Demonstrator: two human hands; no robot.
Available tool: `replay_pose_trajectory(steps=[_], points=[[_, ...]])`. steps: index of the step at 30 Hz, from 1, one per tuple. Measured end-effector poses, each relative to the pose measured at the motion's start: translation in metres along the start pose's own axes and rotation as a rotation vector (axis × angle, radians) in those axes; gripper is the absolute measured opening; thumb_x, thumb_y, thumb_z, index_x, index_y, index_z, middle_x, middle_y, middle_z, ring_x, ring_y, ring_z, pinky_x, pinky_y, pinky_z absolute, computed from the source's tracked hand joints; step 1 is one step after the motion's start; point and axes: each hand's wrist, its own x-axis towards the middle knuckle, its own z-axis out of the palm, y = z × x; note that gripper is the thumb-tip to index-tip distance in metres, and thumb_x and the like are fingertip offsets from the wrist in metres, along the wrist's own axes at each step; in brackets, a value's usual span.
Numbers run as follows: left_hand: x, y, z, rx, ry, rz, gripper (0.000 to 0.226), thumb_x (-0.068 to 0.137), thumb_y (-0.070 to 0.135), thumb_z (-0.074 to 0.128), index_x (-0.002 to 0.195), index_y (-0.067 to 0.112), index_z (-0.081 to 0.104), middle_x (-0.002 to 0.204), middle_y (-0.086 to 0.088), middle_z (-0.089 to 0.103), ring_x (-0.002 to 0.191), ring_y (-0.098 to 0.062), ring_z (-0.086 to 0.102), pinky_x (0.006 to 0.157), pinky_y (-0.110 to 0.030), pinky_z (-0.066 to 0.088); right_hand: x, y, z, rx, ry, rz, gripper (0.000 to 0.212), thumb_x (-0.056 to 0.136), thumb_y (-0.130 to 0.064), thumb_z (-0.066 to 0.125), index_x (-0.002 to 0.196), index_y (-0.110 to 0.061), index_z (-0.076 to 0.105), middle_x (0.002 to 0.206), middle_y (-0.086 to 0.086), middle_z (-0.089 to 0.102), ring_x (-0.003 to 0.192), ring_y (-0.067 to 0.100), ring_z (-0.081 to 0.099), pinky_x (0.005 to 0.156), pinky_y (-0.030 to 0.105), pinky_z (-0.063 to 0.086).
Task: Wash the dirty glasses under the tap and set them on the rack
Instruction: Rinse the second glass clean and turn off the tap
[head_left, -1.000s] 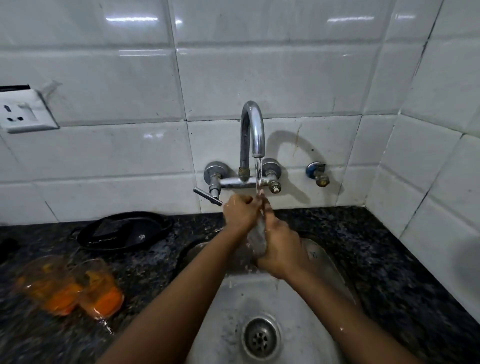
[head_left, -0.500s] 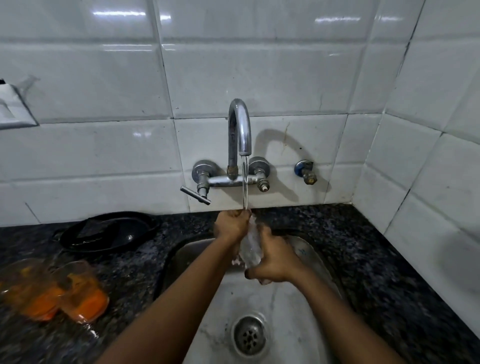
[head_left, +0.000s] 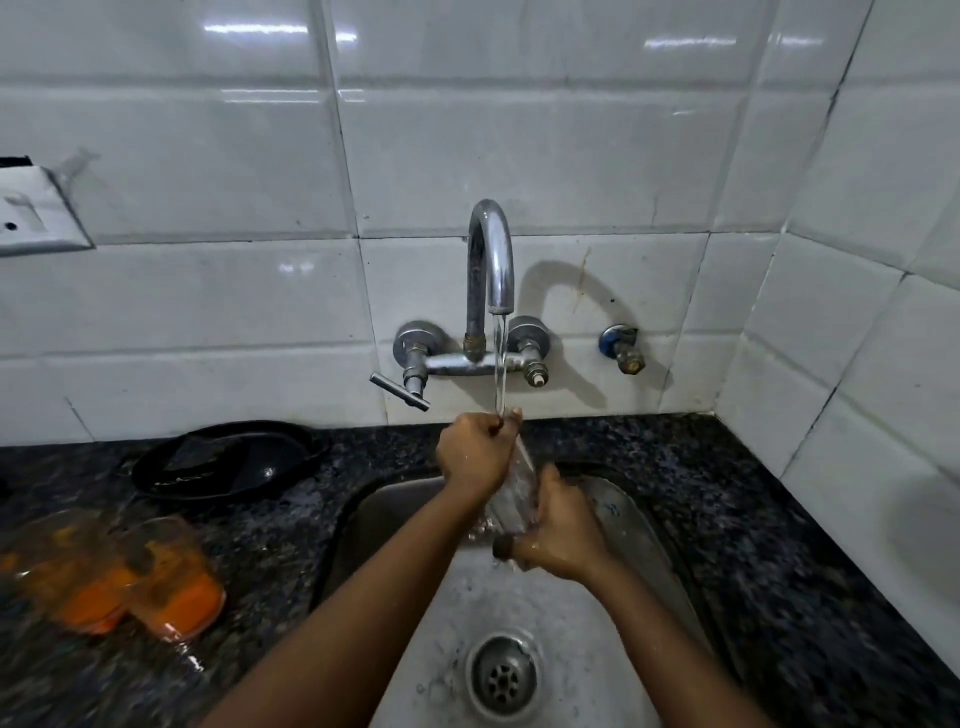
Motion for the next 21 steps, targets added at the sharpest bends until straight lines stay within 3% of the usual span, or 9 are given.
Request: replay_pose_trajectory(steps=[2, 4, 8, 10, 13, 15, 18, 21], points=[[0.0, -0.01, -0.003, -0.142, 0.051, -0.039, 0.05, 0.087, 0.047, 0.054, 0.05, 0.014, 0.053, 0.054, -0.011, 0.061, 0.062, -0.034, 0.066, 0.062, -0.04, 0.053, 0.004, 0.003, -0.001, 0.312, -0.102, 0.054, 0.067, 0.057, -0.004, 0.082, 0.11, -0.012, 0.042, 0.094, 0.007, 0.061, 0.069, 0.02, 0.065, 0.051, 0.034, 0.057], [-0.001, -0.016, -0.004, -0.286, 0.064, -0.105, 0.052, 0.089, 0.046, 0.052, 0.055, 0.007, 0.06, 0.057, -0.016, 0.063, 0.058, -0.031, 0.064, 0.064, -0.043, 0.056, 0.006, 0.008, -0.002, 0.45, -0.137, 0.083, 0.068, 0.059, 0.003, 0.079, 0.115, -0.012, 0.044, 0.098, 0.008, 0.061, 0.071, 0.018, 0.065, 0.048, 0.028, 0.054], [-0.003, -0.012, -0.022, -0.763, 0.17, -0.271, 0.047, 0.094, 0.039, 0.043, 0.066, 0.006, 0.061, 0.054, -0.005, 0.06, 0.048, -0.013, 0.056, 0.052, -0.025, 0.048, 0.008, 0.019, 0.001, 0.551, -0.119, 0.034, 0.075, 0.059, 0.001, 0.079, 0.12, -0.023, 0.043, 0.114, 0.004, 0.058, 0.097, 0.017, 0.061, 0.061, 0.027, 0.054], [0.011, -0.021, -0.034, -0.816, 0.247, -0.359, 0.046, 0.096, 0.039, 0.041, 0.07, 0.007, 0.061, 0.06, -0.006, 0.06, 0.051, -0.014, 0.052, 0.051, -0.024, 0.042, 0.011, 0.021, 0.007, 0.622, -0.078, 0.012, 0.084, 0.056, 0.003, 0.079, 0.125, -0.025, 0.041, 0.119, 0.006, 0.057, 0.103, 0.019, 0.059, 0.07, 0.033, 0.057], [0.029, -0.034, -0.044, -0.694, 0.297, -0.415, 0.038, 0.093, 0.044, 0.045, 0.091, 0.008, 0.058, 0.089, -0.013, 0.065, 0.075, -0.026, 0.058, 0.067, -0.034, 0.048, 0.013, 0.019, 0.011, 0.681, -0.054, -0.022, 0.101, 0.048, 0.002, 0.081, 0.134, -0.023, 0.033, 0.126, 0.007, 0.053, 0.113, 0.022, 0.055, 0.085, 0.039, 0.056], [0.036, -0.036, -0.047, -0.551, 0.285, -0.413, 0.042, 0.089, 0.044, 0.051, 0.109, 0.007, 0.051, 0.103, -0.011, 0.06, 0.096, -0.031, 0.057, 0.085, -0.042, 0.048, 0.017, 0.016, 0.009, 0.664, -0.04, -0.053, 0.102, 0.051, 0.01, 0.082, 0.134, -0.021, 0.032, 0.125, 0.004, 0.052, 0.114, 0.019, 0.053, 0.085, 0.032, 0.055], [0.041, -0.029, -0.05, -0.284, 0.281, -0.303, 0.042, 0.09, 0.035, 0.054, 0.113, 0.0, 0.048, 0.109, -0.013, 0.059, 0.104, -0.032, 0.055, 0.087, -0.041, 0.044, 0.019, 0.01, 0.002, 0.614, -0.051, -0.089, 0.092, 0.055, 0.016, 0.077, 0.127, -0.024, 0.036, 0.116, -0.005, 0.053, 0.104, 0.008, 0.053, 0.069, 0.015, 0.053], [0.046, -0.03, -0.049, -0.109, 0.309, -0.212, 0.036, 0.092, 0.028, 0.053, 0.111, -0.002, 0.047, 0.115, -0.022, 0.058, 0.105, -0.036, 0.055, 0.083, -0.042, 0.044, 0.023, 0.007, -0.003, 0.534, -0.06, -0.11, 0.085, 0.055, 0.009, 0.081, 0.122, -0.024, 0.042, 0.116, -0.002, 0.056, 0.105, 0.012, 0.056, 0.068, 0.017, 0.053]])
